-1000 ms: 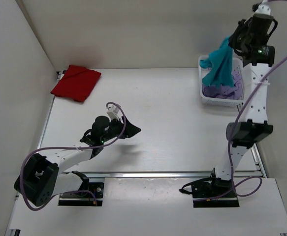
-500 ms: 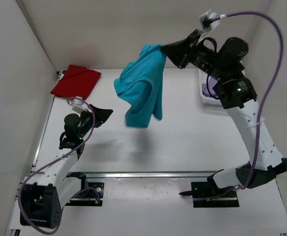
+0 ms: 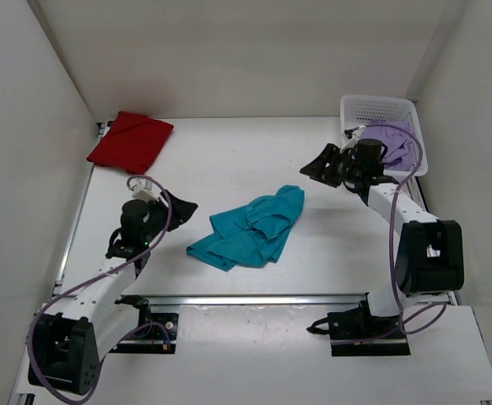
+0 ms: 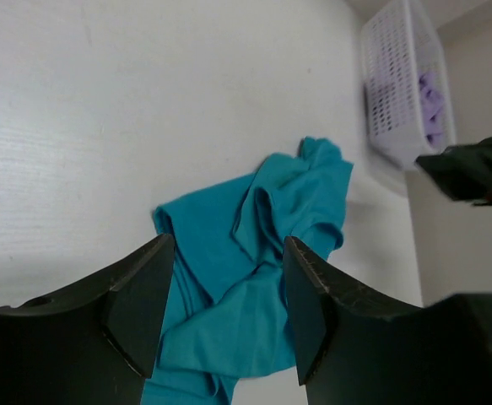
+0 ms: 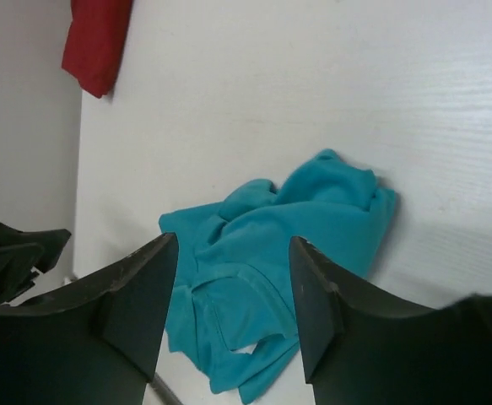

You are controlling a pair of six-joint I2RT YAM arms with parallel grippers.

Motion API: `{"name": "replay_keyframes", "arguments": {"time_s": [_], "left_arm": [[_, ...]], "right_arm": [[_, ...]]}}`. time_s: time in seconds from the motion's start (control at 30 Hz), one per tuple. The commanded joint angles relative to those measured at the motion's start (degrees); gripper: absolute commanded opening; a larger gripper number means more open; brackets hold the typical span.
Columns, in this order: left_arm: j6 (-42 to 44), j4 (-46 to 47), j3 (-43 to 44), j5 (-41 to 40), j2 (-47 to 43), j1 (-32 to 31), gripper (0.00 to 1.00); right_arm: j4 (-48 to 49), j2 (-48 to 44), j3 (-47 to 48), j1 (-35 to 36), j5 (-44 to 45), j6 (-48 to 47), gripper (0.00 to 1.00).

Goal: Fold and stack the t-shirts
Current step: Move the tshirt to the center of the board, then flatten out the tshirt

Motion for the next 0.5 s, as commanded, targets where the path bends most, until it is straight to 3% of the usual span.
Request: {"name": "replay_keyframes", "arguments": {"time_s": [0.0,0.03,0.13,0.17,0.33,0.47], "left_arm": [[4.8,-3.7,-0.4,-5.1,1.5,-4.3,0.65],[5.2,-4.1,-1.4,-5.6,2.1,-6.1,0.64],[6.3,-5.4,-3.9,-8.8,3.5,-8.2,0.65],[5.9,-5.6,-4.8,-8.2,3.4,-7.6,0.65],[6.9,-6.9,-8.9,-9.4,-0.4,-4.8,0.65],[8.2,-9.4,-10.2,-11.7,-2.2,-5.0,0.65]], "right_arm": [[-4.4,-6.3,4.5,6.3,11.0,-6.5,0.50],[-7.1,-7.2,4.0,8.9,13.4,-7.4,0.45],[-9.1,-10.1,1.2,17.7,21.5,-11.0,0.06],[-9.2,-10.9,-0.5,20.1,24.1,-11.2,0.02],[-10.6,-7.5,-3.4,41.2,25.5,-14.5,0.01],[-7.0,0.6,-2.2,45.7,20.2,-14.0,0.17]]}}
